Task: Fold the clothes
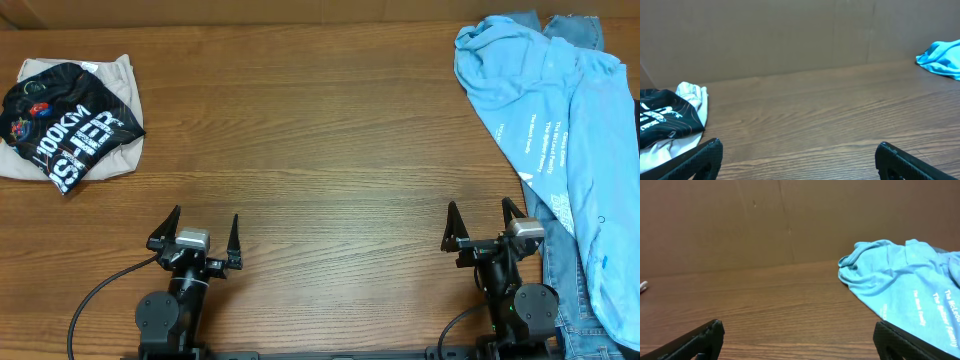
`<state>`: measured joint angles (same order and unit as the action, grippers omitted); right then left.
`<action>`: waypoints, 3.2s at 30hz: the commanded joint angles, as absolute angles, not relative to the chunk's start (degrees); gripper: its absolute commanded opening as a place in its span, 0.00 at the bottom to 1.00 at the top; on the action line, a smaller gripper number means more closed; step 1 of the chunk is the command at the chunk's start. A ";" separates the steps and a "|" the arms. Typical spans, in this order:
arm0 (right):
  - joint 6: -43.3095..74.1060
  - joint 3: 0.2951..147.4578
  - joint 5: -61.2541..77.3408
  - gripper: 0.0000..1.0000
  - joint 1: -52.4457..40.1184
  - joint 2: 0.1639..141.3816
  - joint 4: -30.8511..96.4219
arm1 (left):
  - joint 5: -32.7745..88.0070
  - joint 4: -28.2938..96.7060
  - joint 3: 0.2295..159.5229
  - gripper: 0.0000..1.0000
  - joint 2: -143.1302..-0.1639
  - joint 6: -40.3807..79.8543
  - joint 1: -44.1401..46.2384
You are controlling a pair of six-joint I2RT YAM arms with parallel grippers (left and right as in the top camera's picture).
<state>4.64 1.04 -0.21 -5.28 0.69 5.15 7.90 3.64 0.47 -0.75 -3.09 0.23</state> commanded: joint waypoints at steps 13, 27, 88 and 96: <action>4.47 0.47 0.12 1.00 -5.08 0.16 4.80 | 7.07 3.77 0.30 1.00 -0.27 -3.01 -0.03; 4.97 0.47 0.60 1.00 -5.13 0.16 4.56 | 7.05 3.79 0.30 1.00 -0.27 1.91 -0.03; 13.06 63.72 -10.92 0.98 37.04 84.68 58.81 | 10.55 42.39 58.57 1.00 -54.26 6.87 -0.03; 13.10 63.72 -11.09 0.84 37.04 90.19 52.66 | 10.55 42.39 58.57 1.00 -54.26 6.87 -0.03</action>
<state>13.37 62.02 -9.91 36.75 90.06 53.74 9.47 42.48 56.84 -54.43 6.09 0.23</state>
